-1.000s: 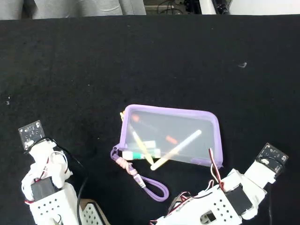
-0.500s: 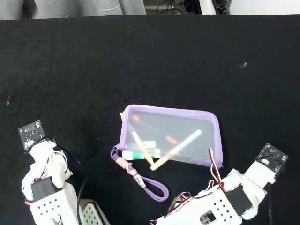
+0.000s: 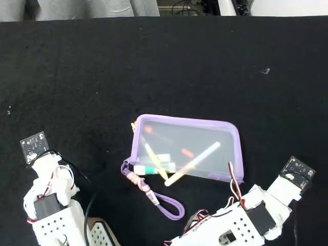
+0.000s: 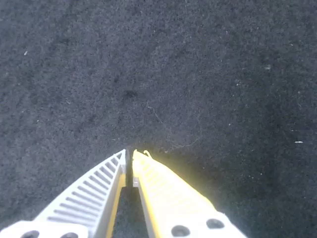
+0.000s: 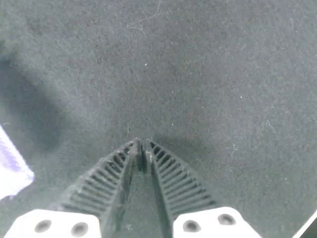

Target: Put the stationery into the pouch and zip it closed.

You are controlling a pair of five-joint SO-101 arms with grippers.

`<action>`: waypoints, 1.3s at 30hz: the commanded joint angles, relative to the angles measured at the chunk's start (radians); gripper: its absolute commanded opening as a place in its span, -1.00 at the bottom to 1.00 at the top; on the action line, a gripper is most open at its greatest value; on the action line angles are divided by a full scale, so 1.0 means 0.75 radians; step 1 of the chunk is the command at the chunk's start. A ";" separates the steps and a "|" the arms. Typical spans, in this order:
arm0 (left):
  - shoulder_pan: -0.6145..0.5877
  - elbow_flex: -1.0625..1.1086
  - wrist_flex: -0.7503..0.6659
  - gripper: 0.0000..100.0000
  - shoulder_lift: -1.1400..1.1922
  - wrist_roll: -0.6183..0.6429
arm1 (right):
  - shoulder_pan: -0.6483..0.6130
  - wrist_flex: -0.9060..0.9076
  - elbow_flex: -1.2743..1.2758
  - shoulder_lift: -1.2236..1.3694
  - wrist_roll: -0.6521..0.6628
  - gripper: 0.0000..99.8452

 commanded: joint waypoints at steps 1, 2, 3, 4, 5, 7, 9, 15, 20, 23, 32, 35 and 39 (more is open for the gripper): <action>-0.011 0.032 0.006 -0.94 -0.002 0.010 | 0.010 0.014 -0.007 -0.214 0.000 -0.98; -0.011 0.032 0.006 -0.94 -0.002 0.010 | 0.010 0.014 -0.007 -0.214 0.000 -0.98; -0.011 0.032 0.006 -0.94 -0.002 0.010 | 0.010 0.014 -0.007 -0.214 0.000 -0.98; -0.011 0.032 0.006 -0.94 -0.002 0.010 | 0.010 0.014 -0.007 -0.214 0.000 -0.98; -0.011 0.032 0.006 -0.94 -0.002 0.010 | 0.010 0.014 -0.007 -0.214 0.000 -0.98; -0.011 0.032 0.006 -0.94 -0.002 0.010 | 0.010 0.014 -0.007 -0.214 0.000 -0.98; -0.011 0.032 0.006 -0.94 -0.002 0.010 | 0.010 0.014 -0.007 -0.214 0.000 -0.98; -0.011 0.032 0.006 -0.94 -0.002 0.010 | 0.010 0.014 -0.007 -0.214 -0.002 -0.98; -0.011 0.032 0.006 -0.94 -0.002 0.010 | 0.012 0.014 -0.007 -0.216 -0.002 -0.98; -0.011 0.032 0.006 -0.94 -0.002 0.010 | 0.020 -0.037 -0.024 -0.216 0.000 -0.98; -0.011 0.032 0.006 -0.94 -0.002 0.010 | 0.008 -0.258 -0.420 -0.216 -0.008 -0.98; -0.011 0.032 0.006 -0.94 -0.002 0.010 | 0.008 -0.264 -0.574 -0.216 -0.010 -0.98; -0.011 0.032 0.006 -0.94 -0.002 0.010 | -0.020 -0.264 -0.729 -0.216 -0.010 -0.98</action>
